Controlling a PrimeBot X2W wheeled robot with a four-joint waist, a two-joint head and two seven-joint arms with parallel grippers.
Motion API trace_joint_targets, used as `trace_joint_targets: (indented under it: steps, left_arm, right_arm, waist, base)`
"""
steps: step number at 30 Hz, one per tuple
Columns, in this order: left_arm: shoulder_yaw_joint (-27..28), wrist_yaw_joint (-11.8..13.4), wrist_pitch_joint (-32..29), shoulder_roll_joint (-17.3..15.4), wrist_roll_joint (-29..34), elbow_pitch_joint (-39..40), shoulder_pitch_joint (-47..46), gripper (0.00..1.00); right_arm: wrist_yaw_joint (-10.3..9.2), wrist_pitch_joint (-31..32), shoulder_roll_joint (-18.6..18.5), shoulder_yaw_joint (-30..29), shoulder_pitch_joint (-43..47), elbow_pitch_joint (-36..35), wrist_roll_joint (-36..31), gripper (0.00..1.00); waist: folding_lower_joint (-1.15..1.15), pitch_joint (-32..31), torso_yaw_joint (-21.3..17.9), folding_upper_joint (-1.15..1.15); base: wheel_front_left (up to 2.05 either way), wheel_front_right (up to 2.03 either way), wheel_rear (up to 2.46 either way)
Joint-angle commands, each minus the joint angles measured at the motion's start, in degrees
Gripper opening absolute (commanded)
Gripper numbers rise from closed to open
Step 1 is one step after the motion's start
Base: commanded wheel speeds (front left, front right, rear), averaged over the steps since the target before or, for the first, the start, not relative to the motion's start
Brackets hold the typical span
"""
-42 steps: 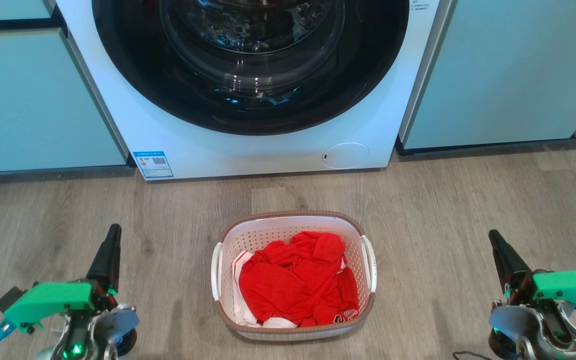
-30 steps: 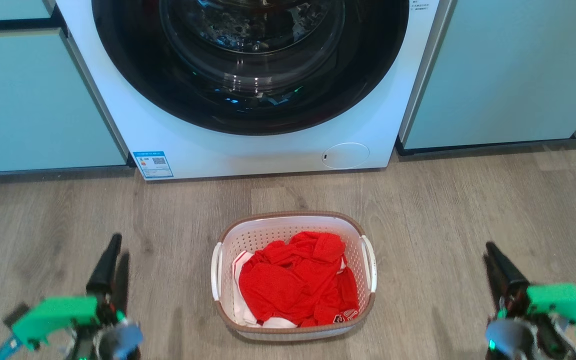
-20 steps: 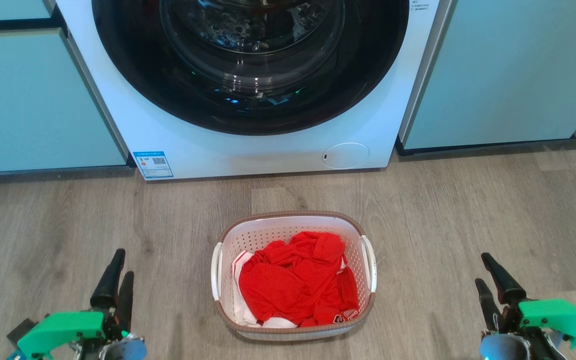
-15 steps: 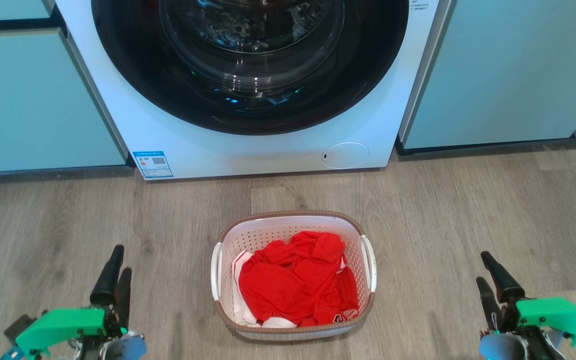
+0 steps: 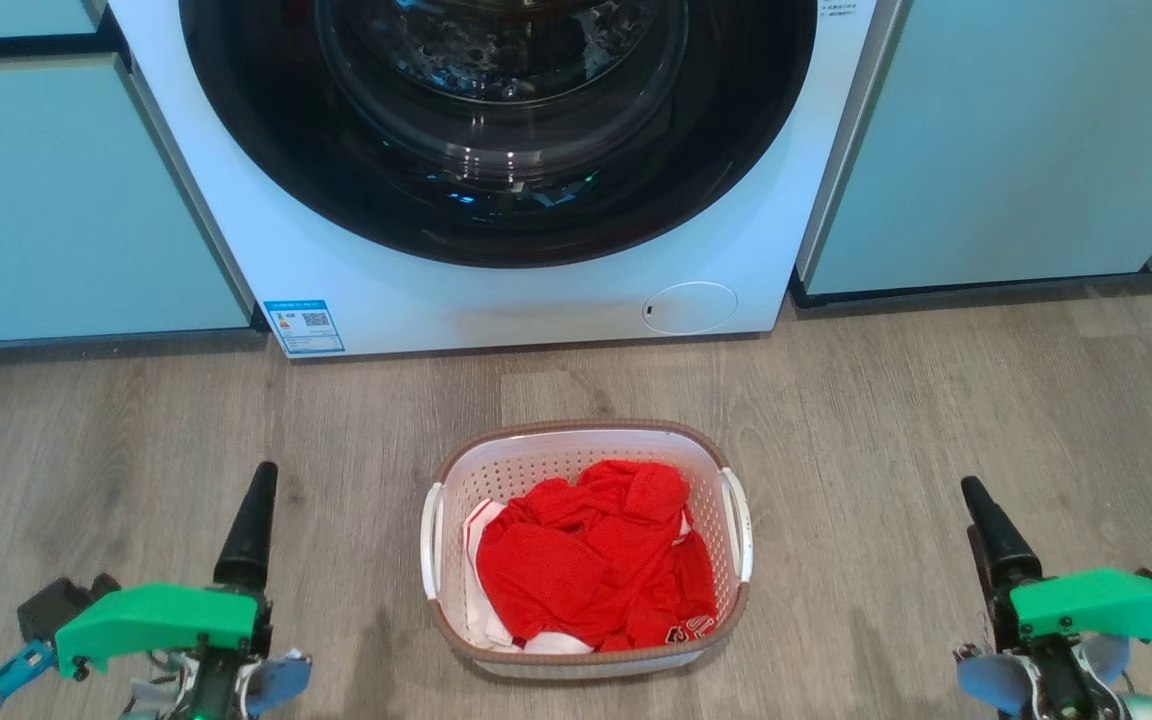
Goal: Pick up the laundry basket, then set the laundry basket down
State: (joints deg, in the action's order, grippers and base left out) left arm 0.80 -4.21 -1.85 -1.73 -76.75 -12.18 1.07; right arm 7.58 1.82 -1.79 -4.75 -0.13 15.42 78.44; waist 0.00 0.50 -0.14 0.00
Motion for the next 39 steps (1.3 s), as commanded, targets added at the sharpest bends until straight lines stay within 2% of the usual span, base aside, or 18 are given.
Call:
trace_joint_targets:
  steps: [1, 17, 39]
  left_arm:
    - [0.10, 0.33, 0.77, -0.57, 2.21, 2.68, -2.64, 1.00]
    - [-4.25, 5.56, 3.45, -1.74, 19.52, 4.89, -2.58, 1.00]
    - [-9.91, 13.48, 7.16, -5.47, 34.89, 6.32, -1.86, 1.00]
  right_arm:
    - [-0.02, -0.78, -0.50, 0.63, -2.73, -2.55, -2.04, 1.00]
    - [-0.03, -3.46, -0.60, 3.78, -2.88, -6.56, -19.89, 1.00]
    - [-0.05, -7.15, -0.74, 6.39, -2.87, -9.90, -38.55, 1.00]
  waist:
    - [0.00, 0.01, 0.00, 0.00]
    - [0.00, -0.03, -0.22, 0.00]
    - [0.00, -0.16, -0.38, 0.00]
  base:
    - [0.00, 0.00, 0.00]
    - [0.00, 0.00, 0.00]
    - [0.00, 0.00, 0.00]
